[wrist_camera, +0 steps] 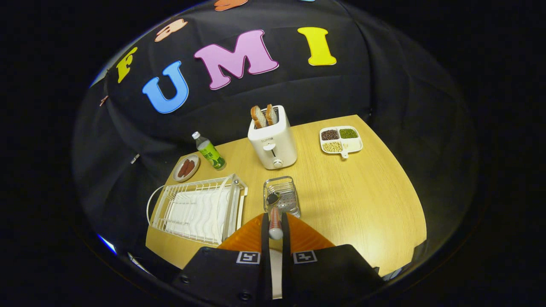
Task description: Take the plate from the dish rack, then take the spoon from the basket and place it into the plate.
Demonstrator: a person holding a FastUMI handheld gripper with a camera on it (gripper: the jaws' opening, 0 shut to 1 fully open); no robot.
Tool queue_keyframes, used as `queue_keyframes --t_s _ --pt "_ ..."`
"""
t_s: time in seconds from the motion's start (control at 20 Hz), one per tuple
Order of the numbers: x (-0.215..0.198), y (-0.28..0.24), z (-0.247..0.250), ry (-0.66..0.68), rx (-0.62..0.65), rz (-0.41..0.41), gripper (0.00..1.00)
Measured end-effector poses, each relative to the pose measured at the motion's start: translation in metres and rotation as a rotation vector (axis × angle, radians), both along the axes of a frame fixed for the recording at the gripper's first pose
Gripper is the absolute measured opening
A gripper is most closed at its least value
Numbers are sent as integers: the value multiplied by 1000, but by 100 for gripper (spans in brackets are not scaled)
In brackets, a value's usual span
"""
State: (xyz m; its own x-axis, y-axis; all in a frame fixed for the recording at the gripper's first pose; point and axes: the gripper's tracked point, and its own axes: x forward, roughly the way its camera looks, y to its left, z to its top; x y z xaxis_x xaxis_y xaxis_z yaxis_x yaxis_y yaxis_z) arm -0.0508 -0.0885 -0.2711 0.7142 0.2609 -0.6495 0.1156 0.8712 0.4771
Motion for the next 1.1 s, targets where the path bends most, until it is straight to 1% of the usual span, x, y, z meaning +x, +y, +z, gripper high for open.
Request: queue_keyframes --t_s 0.1,0.25,0.35,0.55,0.65,0.8,1.05,1.1 --pt "-25 6 11 1 17 17 13" --pt "-60 28 15 23 42 62 13" --pt "-82 43 6 48 41 93 13" --pt "-122 72 -28 131 47 146 13" --pt "-130 79 -44 150 40 153 13" --pt "-130 85 -61 146 18 155 13" --pt "-127 95 -75 151 18 156 13" --pt "-127 95 -78 157 17 154 15"
